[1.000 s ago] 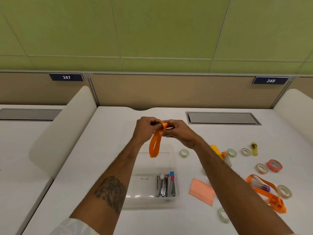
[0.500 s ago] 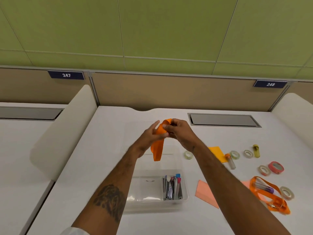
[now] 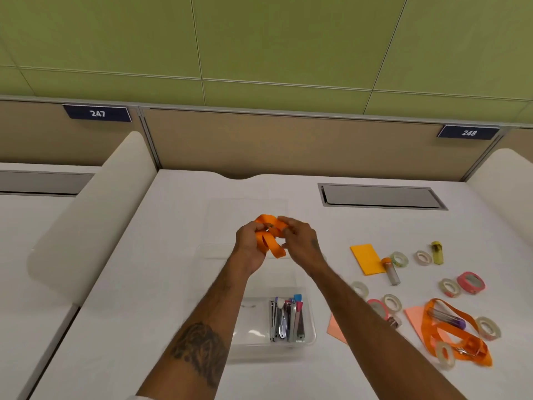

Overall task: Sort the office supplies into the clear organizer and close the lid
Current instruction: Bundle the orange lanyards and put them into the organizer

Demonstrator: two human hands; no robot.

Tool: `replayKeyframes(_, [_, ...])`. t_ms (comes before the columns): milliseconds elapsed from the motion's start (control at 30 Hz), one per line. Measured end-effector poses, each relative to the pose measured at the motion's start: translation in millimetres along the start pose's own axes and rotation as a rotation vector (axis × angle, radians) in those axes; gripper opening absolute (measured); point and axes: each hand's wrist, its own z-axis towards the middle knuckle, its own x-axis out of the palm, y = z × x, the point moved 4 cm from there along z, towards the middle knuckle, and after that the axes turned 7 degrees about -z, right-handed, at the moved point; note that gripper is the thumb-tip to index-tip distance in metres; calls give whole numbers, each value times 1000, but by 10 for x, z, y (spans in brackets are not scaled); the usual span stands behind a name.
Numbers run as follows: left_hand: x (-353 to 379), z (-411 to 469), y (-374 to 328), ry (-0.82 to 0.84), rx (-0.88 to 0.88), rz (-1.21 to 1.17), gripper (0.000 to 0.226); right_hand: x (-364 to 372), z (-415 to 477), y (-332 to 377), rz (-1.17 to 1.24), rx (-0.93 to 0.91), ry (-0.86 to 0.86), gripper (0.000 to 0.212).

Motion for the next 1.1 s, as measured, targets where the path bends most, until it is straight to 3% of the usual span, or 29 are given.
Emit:
replayKeyframes(200, [111,40,97,24,-14,-39,34,130,-48,-24,-39,-42,142,47])
replayKeyframes(300, [120,45,117,48,-16,52,41,137,-30,-86,63,18,215,33])
replayKeyframes(400, [113,112,180,131,-52,150,69,90,24,-167,76,63,231,21])
replayKeyframes(467, [103,162,199,127,4,325,75,60,73,-218,9,87,233,20])
replayKeyframes(600, [-140,310,194,-40,247,837,63,39,172,-358,-178,137,258,24])
replayKeyframes(733, [-535,533,269,-141,460,1691,61,96,216,-514,-344,140,280,25])
replayKeyframes(800, [-630,560,335,-140,514,1941,72,161,236,-594,-412,140,289,25])
replayKeyframes(900, [-718,583,451,-124,562,2097,82,299,258,-708,-473,159,298,26])
replayKeyframes(1100, [-863,628,601,-131,612,2042,67,491,291,-871,-660,109,269,35])
